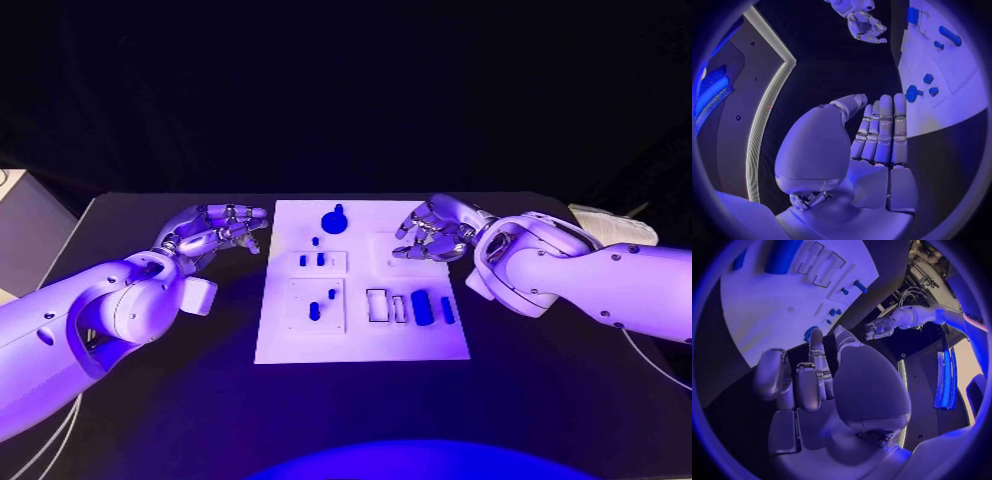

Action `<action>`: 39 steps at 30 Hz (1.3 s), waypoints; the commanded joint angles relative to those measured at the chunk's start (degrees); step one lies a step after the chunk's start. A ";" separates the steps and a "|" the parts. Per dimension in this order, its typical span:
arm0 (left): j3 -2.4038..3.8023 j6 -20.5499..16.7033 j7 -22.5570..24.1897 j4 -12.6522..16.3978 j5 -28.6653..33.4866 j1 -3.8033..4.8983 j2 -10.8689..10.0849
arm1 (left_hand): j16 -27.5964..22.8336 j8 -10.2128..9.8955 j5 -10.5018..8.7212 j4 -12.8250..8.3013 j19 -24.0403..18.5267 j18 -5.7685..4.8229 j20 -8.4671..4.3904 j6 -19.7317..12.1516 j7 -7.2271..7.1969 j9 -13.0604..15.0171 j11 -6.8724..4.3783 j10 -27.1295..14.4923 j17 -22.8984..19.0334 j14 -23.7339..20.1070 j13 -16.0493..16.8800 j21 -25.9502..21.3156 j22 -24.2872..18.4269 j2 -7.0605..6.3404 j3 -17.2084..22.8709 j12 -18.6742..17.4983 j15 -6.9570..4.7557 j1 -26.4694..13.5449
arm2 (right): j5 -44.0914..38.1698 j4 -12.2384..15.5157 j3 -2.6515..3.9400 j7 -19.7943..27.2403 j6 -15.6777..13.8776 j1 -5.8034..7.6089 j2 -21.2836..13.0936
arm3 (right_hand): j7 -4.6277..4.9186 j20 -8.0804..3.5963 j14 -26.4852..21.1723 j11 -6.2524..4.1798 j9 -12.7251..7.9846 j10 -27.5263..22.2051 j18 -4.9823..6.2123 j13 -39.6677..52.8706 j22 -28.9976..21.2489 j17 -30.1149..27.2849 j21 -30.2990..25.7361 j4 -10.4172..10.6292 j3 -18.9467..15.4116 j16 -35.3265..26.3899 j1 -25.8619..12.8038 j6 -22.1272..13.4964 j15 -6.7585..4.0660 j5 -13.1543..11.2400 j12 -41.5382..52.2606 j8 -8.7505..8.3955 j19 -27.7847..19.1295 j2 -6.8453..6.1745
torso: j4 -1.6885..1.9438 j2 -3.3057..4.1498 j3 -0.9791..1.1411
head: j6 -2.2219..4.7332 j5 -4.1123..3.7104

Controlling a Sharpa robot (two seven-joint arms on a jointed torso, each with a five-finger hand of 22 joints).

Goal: Assemble the parts on the task board

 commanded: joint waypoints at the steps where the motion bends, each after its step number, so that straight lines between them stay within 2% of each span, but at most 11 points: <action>1: 0.05 1.23 0.12 0.14 0.27 -0.14 0.00 | -0.21 0.26 0.26 0.24 0.33 0.85 -0.07 -0.47 0.04 -0.06 0.13 -0.42 -0.07 0.11 -0.07 -0.28 -0.07 0.17 -0.15 0.31 0.11 0.45 | 3.85 0.99 -0.16 -6.19 6.99 0.03 -1.28 | -1.12 -0.50 2.36 -0.75 2.28 1.11 -1.32 23.69 5.49 1.43 2.37 -0.84 -2.15 0.84 -1.73 0.10 -0.62 0.39 22.55 2.56 2.96 0.73 | -0.19 -0.02 0.07 | -0.17 -0.42; 2: 0.05 1.28 0.14 0.16 0.27 -0.21 -0.03 | -0.21 0.26 0.26 0.24 0.33 0.85 -0.07 -0.47 0.04 -0.06 0.13 -0.42 -0.07 0.11 -0.07 -0.28 -0.07 0.17 -0.15 0.31 0.11 0.45 | 3.60 1.33 -0.26 -7.70 9.17 0.02 -2.04 | -1.18 -0.57 3.30 -1.11 4.19 5.12 -1.63 40.00 6.60 6.85 4.54 0.08 -3.68 3.28 -2.15 0.65 -0.69 0.22 37.66 4.97 3.16 1.45 | -0.24 -0.04 0.09 | -0.21 -0.70; 3: 0.05 1.31 0.17 0.18 0.26 -0.25 -0.05 | -0.21 0.26 0.26 0.24 0.33 0.85 -0.07 -0.47 0.04 -0.06 0.13 -0.42 -0.07 0.11 -0.07 -0.28 -0.07 0.17 -0.15 0.31 0.11 0.45 | 3.48 1.57 -0.34 -8.65 10.45 0.00 -2.50 | -1.39 -0.62 3.69 -1.23 5.07 6.62 -1.83 45.12 7.22 9.37 5.73 0.08 -4.60 4.41 -2.00 0.79 -0.90 0.44 42.38 6.08 3.30 1.61 | -0.27 -0.06 0.02 | -0.20 -0.75; 4: 0.05 1.34 0.19 0.20 0.26 -0.28 -0.06 | -0.21 0.26 0.26 0.24 0.33 0.85 -0.07 -0.47 0.04 -0.06 0.13 -0.42 -0.07 0.11 -0.07 -0.28 -0.07 0.17 -0.15 0.31 0.11 0.45 | 3.27 1.82 -0.42 -9.58 11.52 -0.04 -2.91 | -1.58 -0.68 4.31 -1.27 5.85 8.55 -2.15 49.97 8.16 13.20 7.73 0.24 -5.41 6.00 -1.96 0.80 -0.82 1.30 46.81 7.02 3.53 2.44 | -0.23 -0.07 -0.01 | -0.22 -0.82; 7: 0.06 1.41 0.23 0.32 0.25 -0.38 -0.09 | -0.21 0.26 0.26 0.24 0.33 0.85 -0.07 -0.47 0.04 -0.06 0.13 -0.42 -0.07 0.11 -0.07 -0.28 -0.07 0.17 -0.15 0.31 0.11 0.45 | 2.13 2.64 -0.58 -12.21 13.39 -0.33 -3.86 | -1.74 -0.68 5.08 -1.39 6.47 11.31 -2.75 55.17 9.82 17.76 11.46 0.29 -6.92 7.81 -2.63 1.04 -0.81 2.10 51.60 7.72 4.00 3.35 | -0.23 -0.08 -0.04 | -0.32 -0.99; 11: 0.06 1.42 0.26 0.47 0.24 -0.47 -0.18 | -0.22 0.28 0.27 0.28 0.33 0.85 -0.07 -0.50 0.04 -0.07 0.14 -0.44 -0.07 0.11 -0.08 -0.30 -0.08 0.17 -0.16 0.33 0.12 0.43 | -0.31 3.37 -0.73 -14.74 14.54 -0.95 -4.63 | -2.03 -0.79 5.53 -1.63 6.66 12.83 -2.98 57.55 10.58 20.24 12.98 0.31 -8.57 8.71 -5.08 1.74 -0.94 5.41 53.81 7.95 4.16 4.21 | -0.37 -0.24 -0.14 | -0.48 -1.24; 16: 0.06 1.37 0.28 0.62 0.24 -0.51 -0.30 | -0.22 0.28 0.27 0.28 0.33 0.85 -0.07 -0.50 0.04 -0.07 0.14 -0.44 -0.07 0.11 -0.08 -0.30 -0.08 0.17 -0.16 0.33 0.12 0.43 | -2.70 3.29 -0.92 -16.51 14.71 -1.83 -4.72 | -2.34 -0.91 5.69 -1.87 6.87 13.80 -3.14 58.95 11.08 21.11 14.05 0.38 -10.03 9.01 -7.55 2.52 -1.12 6.62 55.17 8.24 4.28 4.89 | -0.27 -0.23 -0.22 | -0.52 -1.42; 19: 0.06 1.37 0.28 0.74 0.24 -0.52 -0.40 | -0.22 0.28 0.27 0.28 0.33 0.85 -0.07 -0.50 0.04 -0.07 0.14 -0.44 -0.07 0.11 -0.08 -0.30 -0.08 0.17 -0.16 0.33 0.12 0.43 | -4.05 3.06 -1.02 -17.10 15.03 -2.43 -4.58 | -2.52 -1.00 5.81 -2.04 7.09 14.08 -3.27 59.35 11.40 21.68 14.81 0.35 -10.80 9.20 -8.79 3.01 -1.22 6.49 55.57 8.56 4.37 4.81 | -0.29 -0.32 -0.31 | -0.73 -1.48; 26: 0.06 1.34 0.27 0.90 0.24 -0.53 -0.60 | -0.22 0.28 0.27 0.28 0.33 0.85 -0.07 -0.50 0.04 -0.07 0.14 -0.44 -0.07 0.11 -0.08 -0.30 -0.08 0.17 -0.16 0.33 0.12 0.43 | -6.99 2.46 -1.13 -17.78 15.31 -3.45 -3.81 | -2.69 -1.11 5.87 -2.19 7.39 13.98 -3.32 59.21 11.58 21.99 15.13 0.38 -11.59 9.30 -10.43 3.29 -1.35 6.21 55.41 8.92 4.40 4.68 | -0.27 -0.21 -0.13 | -0.65 -1.64; 32: 0.06 1.38 0.25 0.97 0.26 -0.53 -0.69 | -0.22 0.34 0.29 0.32 0.33 0.84 -0.07 -0.53 0.05 -0.08 0.14 -0.46 -0.08 0.11 -0.11 -0.33 -0.09 0.18 -0.17 0.39 0.12 0.42 | -7.81 1.63 -1.17 -18.00 14.67 -4.40 -2.15 | -2.72 -1.13 5.88 -2.21 7.54 13.87 -3.33 59.07 11.64 22.07 15.20 0.40 -11.89 9.32 -11.21 3.29 -1.37 5.94 55.26 9.05 4.40 4.50 | -0.30 -0.14 -0.12 | -0.67 -1.38; 39: 0.06 1.90 0.12 1.02 0.19 -0.53 -0.75 | -0.23 0.37 0.31 0.31 0.34 0.85 -0.08 -0.54 0.03 -0.08 0.13 -0.47 -0.08 0.10 -0.12 -0.33 -0.10 0.20 -0.15 0.41 0.11 0.47 | -6.78 -0.01 -1.19 -18.15 14.28 -5.71 0.13 | -2.69 -1.14 5.87 -2.19 7.65 13.61 -3.34 58.73 11.68 22.00 15.24 0.42 -12.10 9.30 -12.01 3.15 -1.36 5.82 54.89 9.10 4.38 4.45 | -0.17 -0.15 -0.14 | -0.88 -1.74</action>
